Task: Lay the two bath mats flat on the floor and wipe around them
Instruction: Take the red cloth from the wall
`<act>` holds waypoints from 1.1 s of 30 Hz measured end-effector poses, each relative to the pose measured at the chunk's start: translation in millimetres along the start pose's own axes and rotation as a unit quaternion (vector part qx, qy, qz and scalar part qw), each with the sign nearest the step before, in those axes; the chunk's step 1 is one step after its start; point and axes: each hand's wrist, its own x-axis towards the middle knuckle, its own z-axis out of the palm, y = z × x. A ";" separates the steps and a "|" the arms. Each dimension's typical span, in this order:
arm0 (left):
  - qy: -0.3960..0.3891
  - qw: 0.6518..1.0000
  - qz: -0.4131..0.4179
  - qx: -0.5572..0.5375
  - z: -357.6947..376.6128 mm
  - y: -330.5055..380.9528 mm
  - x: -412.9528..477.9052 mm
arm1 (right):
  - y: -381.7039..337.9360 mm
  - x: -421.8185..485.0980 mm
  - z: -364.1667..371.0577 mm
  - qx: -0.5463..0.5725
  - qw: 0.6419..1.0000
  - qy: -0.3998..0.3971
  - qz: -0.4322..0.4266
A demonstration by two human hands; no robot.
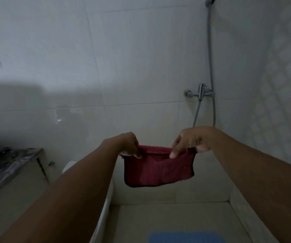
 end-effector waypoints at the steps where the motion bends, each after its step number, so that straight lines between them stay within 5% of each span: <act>1: 0.010 1.000 -0.002 0.011 3.4 -0.3 0.1 | -0.4 4.1 4.6 -0.073 0.997 0.025 0.006; 5: 0.029 0.997 -0.008 0.073 21.3 -4.6 2.7 | 9.5 18.9 8.7 -0.233 0.967 0.100 -0.007; 8: 0.015 0.998 -0.027 0.050 32.8 -19.1 6.5 | 31.6 26.6 1.4 -0.202 0.970 0.130 -0.037; 14: 0.026 0.977 -0.095 -0.187 58.3 -35.2 14.9 | 86.9 62.1 2.0 -0.035 0.981 0.163 -0.102; 22: 0.034 0.917 -0.208 -0.339 169.1 -26.7 54.7 | 158.3 151.6 50.2 0.022 0.999 0.025 -0.003; 33: 0.005 0.935 -0.167 -0.313 427.3 -120.4 130.9 | 296.8 311.8 215.5 0.196 0.978 -0.065 0.044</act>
